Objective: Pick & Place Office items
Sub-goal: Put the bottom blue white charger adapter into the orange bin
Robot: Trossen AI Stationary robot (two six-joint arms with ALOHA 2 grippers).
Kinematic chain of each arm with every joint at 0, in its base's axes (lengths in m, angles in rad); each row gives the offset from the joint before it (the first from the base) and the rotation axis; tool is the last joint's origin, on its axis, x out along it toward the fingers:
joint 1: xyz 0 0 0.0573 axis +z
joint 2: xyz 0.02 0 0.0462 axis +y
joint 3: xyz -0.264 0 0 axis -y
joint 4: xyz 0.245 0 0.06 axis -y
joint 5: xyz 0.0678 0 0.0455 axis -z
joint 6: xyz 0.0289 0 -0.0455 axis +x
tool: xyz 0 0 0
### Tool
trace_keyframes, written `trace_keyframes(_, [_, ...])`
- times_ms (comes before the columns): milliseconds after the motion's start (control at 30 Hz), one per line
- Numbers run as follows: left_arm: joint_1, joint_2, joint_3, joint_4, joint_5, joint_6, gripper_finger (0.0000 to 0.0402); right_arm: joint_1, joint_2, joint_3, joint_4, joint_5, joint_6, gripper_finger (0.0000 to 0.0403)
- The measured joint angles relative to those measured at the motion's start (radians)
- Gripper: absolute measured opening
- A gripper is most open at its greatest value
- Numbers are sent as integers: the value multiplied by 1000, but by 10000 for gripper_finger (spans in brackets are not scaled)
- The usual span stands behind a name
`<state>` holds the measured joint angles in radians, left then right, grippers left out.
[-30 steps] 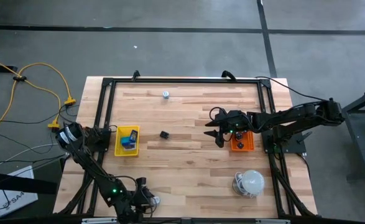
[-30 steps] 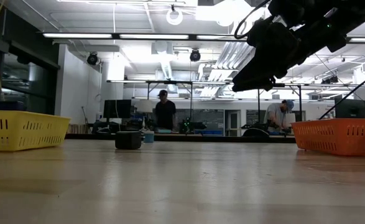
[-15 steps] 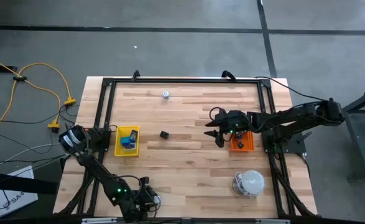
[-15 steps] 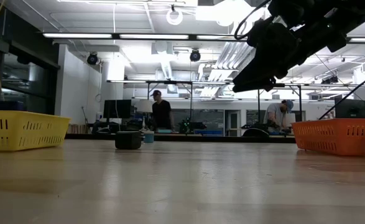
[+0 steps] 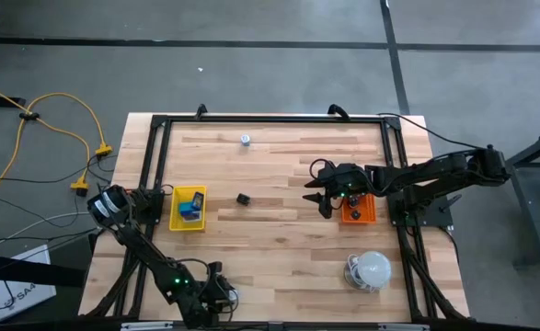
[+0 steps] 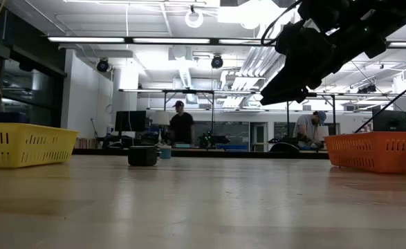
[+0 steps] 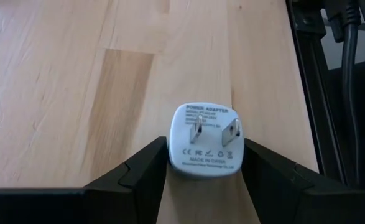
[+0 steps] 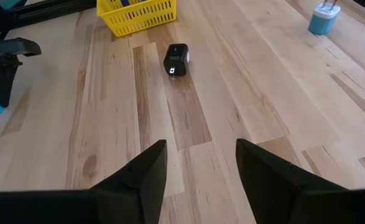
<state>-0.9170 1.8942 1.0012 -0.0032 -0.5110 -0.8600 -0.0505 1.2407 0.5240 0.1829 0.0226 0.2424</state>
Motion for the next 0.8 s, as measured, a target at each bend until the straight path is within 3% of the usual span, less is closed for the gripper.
trace_keyframes(533, [0, 0, 0, 0, 0, 29, 189, 0, 0, 0, 0, 0, 0, 178])
trace_keyframes(800, [1, 0, 0, 1, -3, 43, 133, 0, 0, 0, 0, 0, 0, 178])
